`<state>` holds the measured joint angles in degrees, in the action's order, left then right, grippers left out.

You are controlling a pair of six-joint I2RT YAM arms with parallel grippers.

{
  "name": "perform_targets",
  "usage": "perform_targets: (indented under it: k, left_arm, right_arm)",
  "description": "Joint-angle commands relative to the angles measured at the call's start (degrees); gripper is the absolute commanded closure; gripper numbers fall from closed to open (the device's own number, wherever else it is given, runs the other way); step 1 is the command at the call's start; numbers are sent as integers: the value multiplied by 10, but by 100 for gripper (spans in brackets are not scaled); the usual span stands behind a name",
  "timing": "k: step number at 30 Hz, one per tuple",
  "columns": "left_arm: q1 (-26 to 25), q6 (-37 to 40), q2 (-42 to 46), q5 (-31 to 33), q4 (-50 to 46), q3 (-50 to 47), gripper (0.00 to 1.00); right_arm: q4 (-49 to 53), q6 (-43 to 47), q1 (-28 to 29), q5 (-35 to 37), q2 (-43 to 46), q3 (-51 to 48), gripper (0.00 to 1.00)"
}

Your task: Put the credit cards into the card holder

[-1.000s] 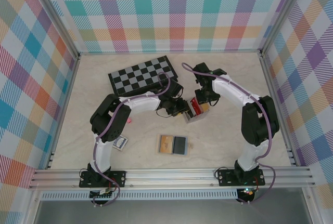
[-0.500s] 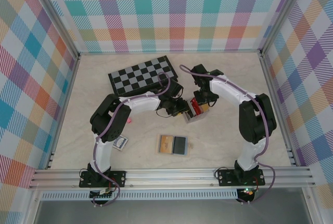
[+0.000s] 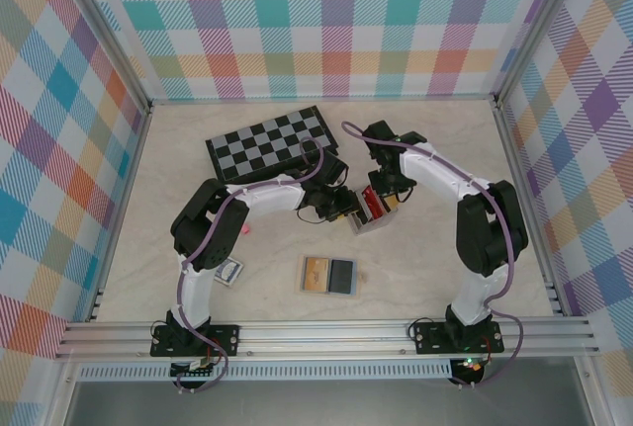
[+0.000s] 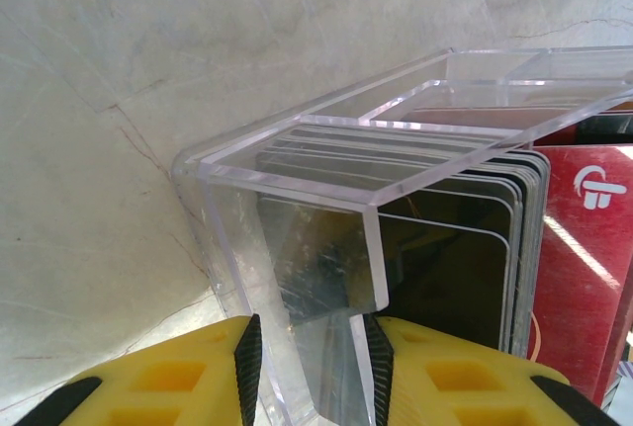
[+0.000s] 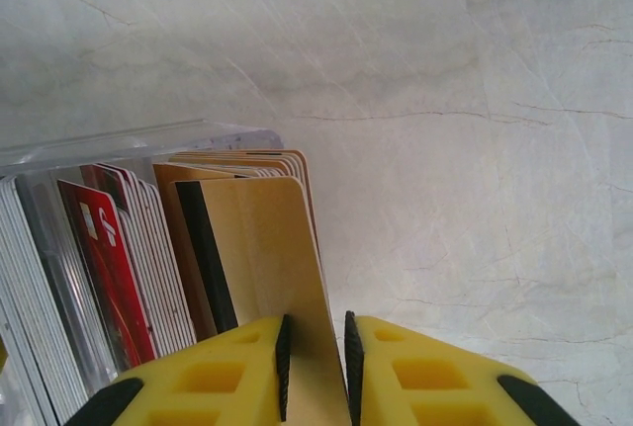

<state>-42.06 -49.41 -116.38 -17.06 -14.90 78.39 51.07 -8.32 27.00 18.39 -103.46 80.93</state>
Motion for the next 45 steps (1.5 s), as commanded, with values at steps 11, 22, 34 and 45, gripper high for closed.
perform_targets:
  k: [11, 22, 34, 45]
  left_arm:
    - [6, 8, 14, 9, -51, -20, 65]
    - [6, 9, 19, 6, -48, -19, 64]
    - [6, 16, 57, -17, -26, -18, 57]
    - [6, 22, 171, 30, -46, -94, 52]
  right_arm:
    - [25, -20, -4, -21, 44, 26, 89]
    - [23, -58, -4, -123, 87, 15, 96]
    - [13, -158, -2, -117, 200, -47, 100]
    - [79, -316, 95, -63, 265, -93, 100]
